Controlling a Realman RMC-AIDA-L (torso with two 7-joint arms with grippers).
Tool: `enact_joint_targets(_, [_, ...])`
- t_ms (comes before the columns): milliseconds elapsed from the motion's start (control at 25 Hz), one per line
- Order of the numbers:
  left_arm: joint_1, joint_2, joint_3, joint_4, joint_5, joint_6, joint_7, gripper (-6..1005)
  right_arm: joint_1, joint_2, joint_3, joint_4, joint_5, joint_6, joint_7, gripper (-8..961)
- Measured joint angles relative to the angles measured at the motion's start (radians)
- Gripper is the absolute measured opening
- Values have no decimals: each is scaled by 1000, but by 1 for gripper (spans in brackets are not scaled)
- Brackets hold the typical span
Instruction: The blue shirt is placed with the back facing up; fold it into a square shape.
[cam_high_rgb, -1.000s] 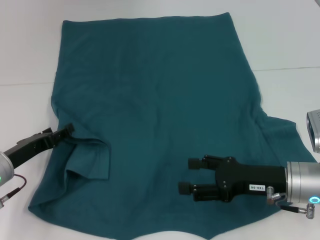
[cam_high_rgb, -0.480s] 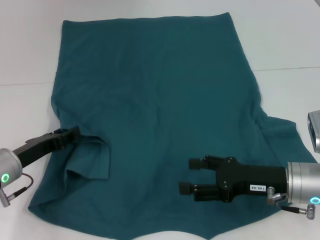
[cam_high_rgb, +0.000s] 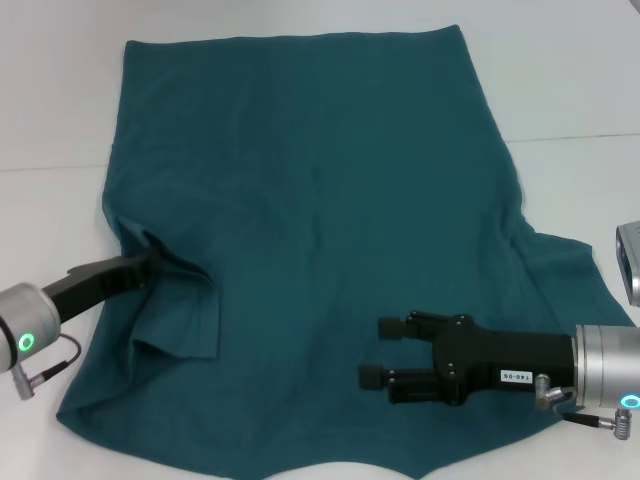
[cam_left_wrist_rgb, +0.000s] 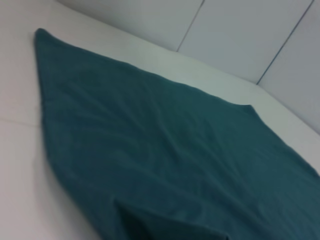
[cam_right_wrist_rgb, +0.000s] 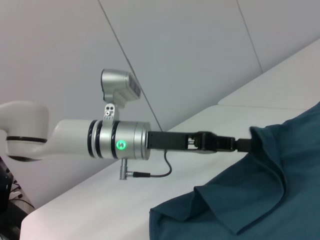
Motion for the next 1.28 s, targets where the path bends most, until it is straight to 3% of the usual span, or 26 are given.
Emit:
enact_joint_targets(200, [-36,0,2,-12,-1,9,-1,226,-4,0,0,2,0,0,-4,940])
enact_joint_targets(320, [-53,-1,10,-18,-4,16,3,6,-8,2,0,2,0,1,-9,941])
enact_joint_targets(560, [-54,-2,37,-18,-17,61,2,59,-13,2,0,2,0,8,-13,940])
enact_joint_targets(1040, [68,3,28,89,-84,146,-41,189,-15,-1,0,-1,0,9,-9,940])
enact_joint_targets(1280, [84,2,28,99,-92,104,-40,258,-12,-1,1,-4,0,8,-4,941])
